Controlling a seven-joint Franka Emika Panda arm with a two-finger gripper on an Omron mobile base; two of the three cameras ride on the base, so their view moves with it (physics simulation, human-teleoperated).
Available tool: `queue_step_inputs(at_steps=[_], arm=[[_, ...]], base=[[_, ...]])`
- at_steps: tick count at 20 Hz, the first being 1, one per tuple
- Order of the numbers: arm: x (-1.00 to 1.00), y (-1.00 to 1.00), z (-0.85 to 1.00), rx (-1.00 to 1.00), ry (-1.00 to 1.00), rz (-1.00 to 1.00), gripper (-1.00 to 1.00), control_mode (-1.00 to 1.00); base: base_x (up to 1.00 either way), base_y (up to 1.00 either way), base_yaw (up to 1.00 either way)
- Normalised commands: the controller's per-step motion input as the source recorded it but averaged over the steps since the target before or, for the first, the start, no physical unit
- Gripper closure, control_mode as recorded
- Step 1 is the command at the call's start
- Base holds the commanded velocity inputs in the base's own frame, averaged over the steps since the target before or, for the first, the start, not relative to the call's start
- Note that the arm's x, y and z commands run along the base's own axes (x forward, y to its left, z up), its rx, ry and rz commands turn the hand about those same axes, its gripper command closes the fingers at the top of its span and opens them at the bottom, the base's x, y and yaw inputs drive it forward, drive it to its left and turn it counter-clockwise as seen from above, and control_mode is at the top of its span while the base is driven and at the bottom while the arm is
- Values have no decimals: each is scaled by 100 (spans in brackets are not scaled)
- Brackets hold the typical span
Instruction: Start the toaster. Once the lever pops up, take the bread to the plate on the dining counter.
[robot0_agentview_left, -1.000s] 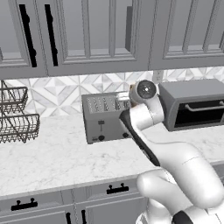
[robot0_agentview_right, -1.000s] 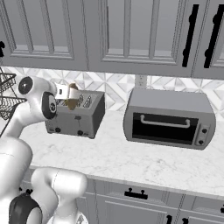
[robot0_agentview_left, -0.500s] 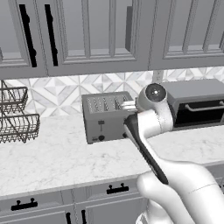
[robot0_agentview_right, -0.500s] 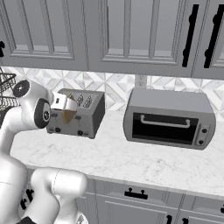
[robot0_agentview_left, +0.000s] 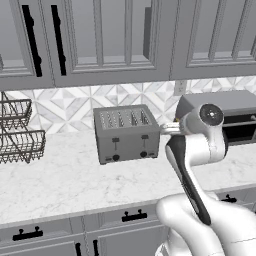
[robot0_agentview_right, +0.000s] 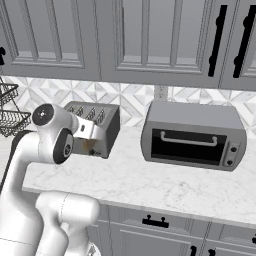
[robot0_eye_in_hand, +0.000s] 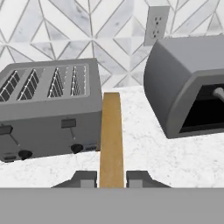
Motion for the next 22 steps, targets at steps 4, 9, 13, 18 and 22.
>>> queue_step_inputs(at_steps=[4, 9, 13, 18, 22], arm=[[-40, -16, -3, 0, 0, 0, 100, -100], [-44, 0, -8, 0, 3, 0, 100, -100], [-50, 0, 0, 0, -1, 0, 100, -100], [-52, 0, 0, 0, -5, 0, 100, -100], [-6, 0, 0, 0, 0, 0, 100, 100]], base=[[0, 0, 0], [0, 0, 0], [0, 0, 0], [0, 0, 0], [0, 0, 0]])
